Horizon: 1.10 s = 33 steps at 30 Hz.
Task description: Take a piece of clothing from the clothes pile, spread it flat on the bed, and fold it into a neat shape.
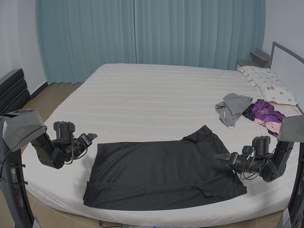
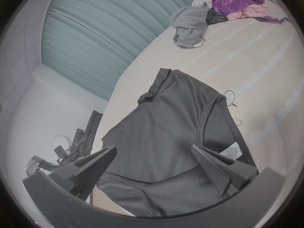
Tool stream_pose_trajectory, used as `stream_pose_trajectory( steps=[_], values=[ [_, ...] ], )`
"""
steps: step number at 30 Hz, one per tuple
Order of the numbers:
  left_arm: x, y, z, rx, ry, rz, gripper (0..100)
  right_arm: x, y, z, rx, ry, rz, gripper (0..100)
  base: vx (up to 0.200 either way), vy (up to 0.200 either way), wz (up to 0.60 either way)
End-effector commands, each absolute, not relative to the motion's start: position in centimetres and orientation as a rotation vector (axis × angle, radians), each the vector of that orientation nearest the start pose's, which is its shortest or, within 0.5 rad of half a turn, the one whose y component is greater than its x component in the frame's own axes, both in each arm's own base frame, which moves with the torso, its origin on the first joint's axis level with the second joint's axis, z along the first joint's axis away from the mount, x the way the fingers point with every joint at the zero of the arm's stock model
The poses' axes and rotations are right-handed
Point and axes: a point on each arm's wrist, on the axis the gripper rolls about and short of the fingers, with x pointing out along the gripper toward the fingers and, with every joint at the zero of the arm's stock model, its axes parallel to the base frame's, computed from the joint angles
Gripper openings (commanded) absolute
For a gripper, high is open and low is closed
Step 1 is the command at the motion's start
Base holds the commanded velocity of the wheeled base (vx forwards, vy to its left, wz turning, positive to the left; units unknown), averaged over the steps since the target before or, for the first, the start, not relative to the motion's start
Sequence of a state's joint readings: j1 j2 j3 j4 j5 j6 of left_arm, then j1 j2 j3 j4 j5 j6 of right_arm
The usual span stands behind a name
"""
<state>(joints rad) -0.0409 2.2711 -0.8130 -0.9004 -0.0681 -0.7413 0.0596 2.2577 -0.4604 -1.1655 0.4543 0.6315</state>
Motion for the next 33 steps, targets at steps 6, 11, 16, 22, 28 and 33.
stream_pose_trajectory(
  steps=[6,11,16,22,28,33],
  values=[
    [44.6,-3.1,-2.5,-0.702,0.613,0.053,100,30.9,2.4,-2.9,0.735,0.796,0.263,100,0.0,0.0,0.0],
    [45.8,-3.1,-4.0,-0.699,0.601,0.052,100,30.9,2.4,-3.1,0.776,0.809,0.251,100,0.0,0.0,0.0],
    [45.7,-3.2,-4.4,-0.696,0.62,0.054,100,31.0,2.7,-2.9,0.806,0.808,0.259,100,0.0,0.0,0.0],
    [45.8,-3.3,-4.4,-0.695,0.618,0.05,100,31.0,2.6,-3.1,0.803,0.792,0.266,100,0.0,0.0,0.0],
    [45.9,-4.0,-4.5,-0.686,0.622,0.034,0,31.0,2.6,-3.1,0.803,0.793,0.266,100,0.0,0.0,0.0],
    [46.0,-4.0,-4.7,-0.679,0.616,0.038,0,31.1,2.7,-3.1,0.803,0.79,0.265,100,0.0,0.0,0.0]
  ],
)
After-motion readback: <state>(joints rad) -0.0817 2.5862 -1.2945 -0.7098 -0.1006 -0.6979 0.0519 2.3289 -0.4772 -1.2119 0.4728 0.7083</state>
